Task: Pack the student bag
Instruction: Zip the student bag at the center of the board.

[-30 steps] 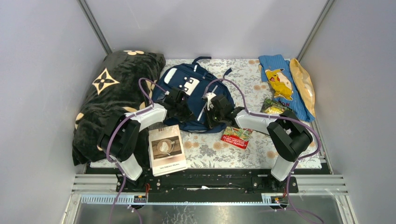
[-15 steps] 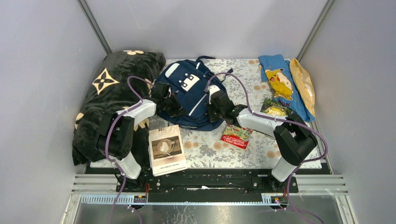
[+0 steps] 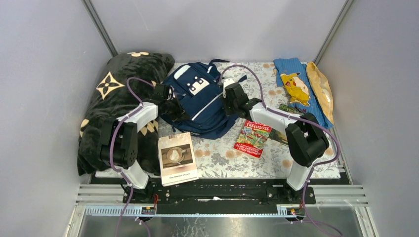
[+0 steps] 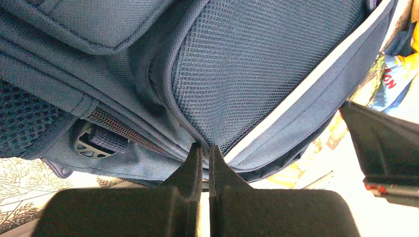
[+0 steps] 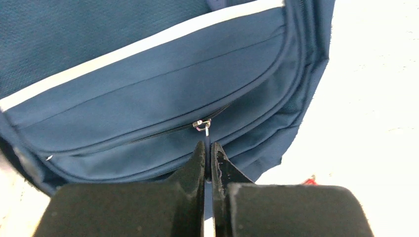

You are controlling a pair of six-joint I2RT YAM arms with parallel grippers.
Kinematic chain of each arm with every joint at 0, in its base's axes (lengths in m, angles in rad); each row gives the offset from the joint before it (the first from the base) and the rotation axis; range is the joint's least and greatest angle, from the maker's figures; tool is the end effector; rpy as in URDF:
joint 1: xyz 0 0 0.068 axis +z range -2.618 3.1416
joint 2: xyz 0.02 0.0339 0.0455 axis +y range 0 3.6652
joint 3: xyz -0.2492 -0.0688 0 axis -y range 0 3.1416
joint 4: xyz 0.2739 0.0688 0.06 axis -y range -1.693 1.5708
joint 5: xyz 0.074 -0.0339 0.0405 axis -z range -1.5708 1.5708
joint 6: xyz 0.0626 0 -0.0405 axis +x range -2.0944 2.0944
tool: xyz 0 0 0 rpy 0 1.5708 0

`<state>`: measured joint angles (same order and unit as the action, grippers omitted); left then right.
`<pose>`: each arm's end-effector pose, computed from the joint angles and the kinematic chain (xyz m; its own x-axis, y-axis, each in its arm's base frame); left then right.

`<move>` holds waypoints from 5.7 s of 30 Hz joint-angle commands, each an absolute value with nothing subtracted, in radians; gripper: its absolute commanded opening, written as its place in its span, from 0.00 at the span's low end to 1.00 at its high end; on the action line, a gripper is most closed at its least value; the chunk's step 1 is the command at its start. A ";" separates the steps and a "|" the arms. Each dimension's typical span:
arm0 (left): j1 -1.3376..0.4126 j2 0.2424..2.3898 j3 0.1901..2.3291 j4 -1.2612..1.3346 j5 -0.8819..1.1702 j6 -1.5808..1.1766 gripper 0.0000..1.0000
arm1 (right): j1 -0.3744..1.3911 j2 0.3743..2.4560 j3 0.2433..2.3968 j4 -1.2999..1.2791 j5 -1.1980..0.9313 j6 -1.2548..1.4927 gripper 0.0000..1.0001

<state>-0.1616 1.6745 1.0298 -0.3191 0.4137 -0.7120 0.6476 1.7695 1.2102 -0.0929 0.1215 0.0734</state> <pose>0.3667 -0.0853 0.1369 -0.8578 -0.4663 -0.2161 -0.2468 0.7426 -0.6226 0.3566 0.2602 0.1807 -0.5210 -0.3028 -0.7980 -0.4851 0.8743 -0.0151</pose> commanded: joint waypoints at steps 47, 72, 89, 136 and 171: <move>-0.768 2.035 1.413 -0.063 -0.527 -0.014 0.21 | 0.339 1.929 1.398 -0.089 -0.337 0.058 0.00; -0.663 1.569 0.825 0.337 0.019 0.176 0.00 | 0.339 2.033 1.524 -0.050 -0.230 0.028 0.00; -0.664 1.565 0.792 0.467 0.118 0.157 0.00 | 0.340 2.184 1.720 0.062 -0.464 0.186 0.00; -0.365 1.919 1.568 -0.075 0.591 -0.407 0.00 | 0.178 1.563 1.144 0.014 0.012 0.583 0.88; -0.715 1.813 1.530 -0.323 -0.169 -0.141 0.41 | 0.143 1.279 0.843 -0.070 -0.072 0.566 0.91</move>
<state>-0.6277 1.8202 1.4944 -0.2966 -0.0715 -0.1951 0.1688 1.3605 0.7868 0.0032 -0.1883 0.5961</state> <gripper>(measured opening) 0.408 0.895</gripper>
